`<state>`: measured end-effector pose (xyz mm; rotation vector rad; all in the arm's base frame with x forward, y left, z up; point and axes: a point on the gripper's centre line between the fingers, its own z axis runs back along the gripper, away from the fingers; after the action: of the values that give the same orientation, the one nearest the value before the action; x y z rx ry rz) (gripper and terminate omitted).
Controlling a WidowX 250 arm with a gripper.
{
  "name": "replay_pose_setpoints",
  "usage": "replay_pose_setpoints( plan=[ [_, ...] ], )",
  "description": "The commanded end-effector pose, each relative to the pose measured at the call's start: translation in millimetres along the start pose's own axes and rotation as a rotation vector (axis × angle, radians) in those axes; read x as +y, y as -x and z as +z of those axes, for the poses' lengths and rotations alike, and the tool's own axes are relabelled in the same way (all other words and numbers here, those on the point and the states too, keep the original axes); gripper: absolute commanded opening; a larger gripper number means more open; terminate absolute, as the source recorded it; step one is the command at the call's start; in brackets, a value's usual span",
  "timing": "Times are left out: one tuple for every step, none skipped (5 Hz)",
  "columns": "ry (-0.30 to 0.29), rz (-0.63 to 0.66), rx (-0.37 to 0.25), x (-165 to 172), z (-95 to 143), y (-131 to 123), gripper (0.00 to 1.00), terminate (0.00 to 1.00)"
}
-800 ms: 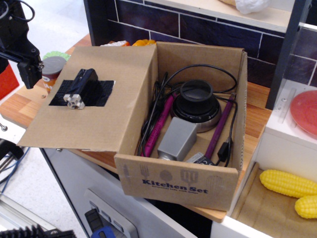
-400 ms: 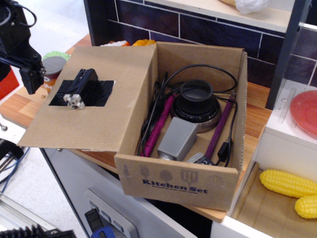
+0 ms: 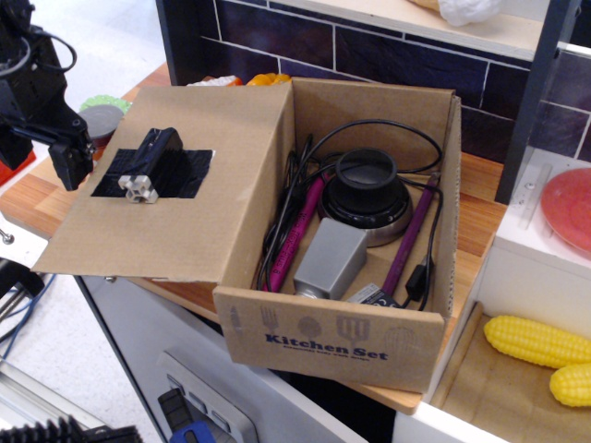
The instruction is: Close brown1fbox flap
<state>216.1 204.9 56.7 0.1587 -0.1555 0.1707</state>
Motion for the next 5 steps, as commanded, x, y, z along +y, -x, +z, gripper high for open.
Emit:
replay_pose_setpoints(
  plan=[
    [0.099, 0.037, -0.056, 1, -6, -3, 1.0, 0.0],
    [0.2, 0.092, -0.076, -6, -2, -1, 1.0, 0.0],
    [0.333, 0.141, -0.083, -5, 2, -5, 1.0, 0.0],
    [0.372, 0.16, -0.106, -12, 17, -11, 1.0, 0.0],
    [0.342, 0.131, -0.107, -17, 41, -14, 1.0, 0.0]
  ],
)
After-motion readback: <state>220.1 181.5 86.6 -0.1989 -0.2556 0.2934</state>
